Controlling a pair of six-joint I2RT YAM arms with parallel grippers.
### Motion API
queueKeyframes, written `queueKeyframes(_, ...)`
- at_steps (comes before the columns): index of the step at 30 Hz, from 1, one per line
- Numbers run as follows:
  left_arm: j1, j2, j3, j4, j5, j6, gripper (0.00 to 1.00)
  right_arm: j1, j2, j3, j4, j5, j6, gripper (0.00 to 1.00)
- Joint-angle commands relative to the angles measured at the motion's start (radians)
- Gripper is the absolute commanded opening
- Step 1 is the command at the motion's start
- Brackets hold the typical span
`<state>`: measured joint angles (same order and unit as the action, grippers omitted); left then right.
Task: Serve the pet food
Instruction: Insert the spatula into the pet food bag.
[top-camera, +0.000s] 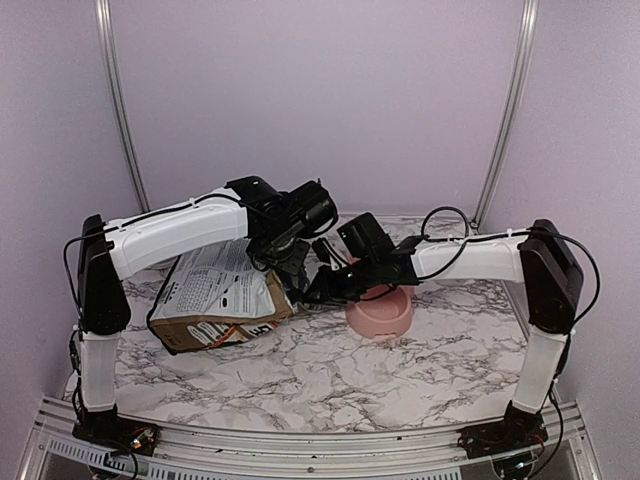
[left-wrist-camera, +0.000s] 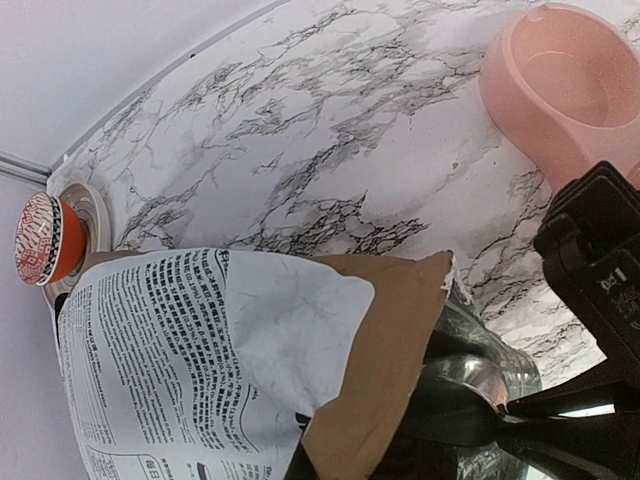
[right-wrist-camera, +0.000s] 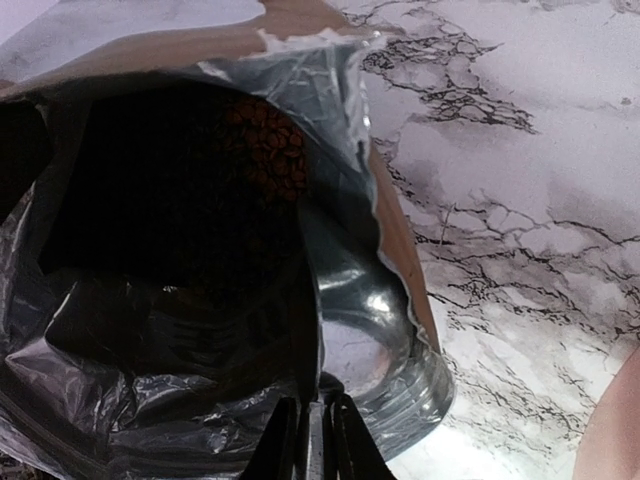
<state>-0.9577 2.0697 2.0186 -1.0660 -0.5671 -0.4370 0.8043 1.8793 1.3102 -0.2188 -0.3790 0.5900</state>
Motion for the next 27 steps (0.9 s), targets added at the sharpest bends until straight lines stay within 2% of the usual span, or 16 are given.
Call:
queueKeyframes(1, -0.005, -0.029, 0.03, 0.023, -0.065, 0.006, 0.0, 0.001, -0.035, -0.015, -0.025, 0.048, -0.033, 0.0)
queueKeyframes(9, -0.003, -0.06, -0.028, 0.09, -0.072, 0.001, 0.0, 0.001, -0.021, 0.021, -0.016, 0.048, -0.039, 0.0)
queueKeyframes(20, 0.018, -0.14, -0.195, 0.215, -0.077, -0.013, 0.0, 0.001, 0.035, 0.071, 0.038, -0.008, -0.039, 0.0)
queueKeyframes(27, 0.063, -0.219, -0.333, 0.327, 0.01, -0.02, 0.0, 0.003, 0.096, 0.121, 0.06, -0.023, -0.028, 0.0)
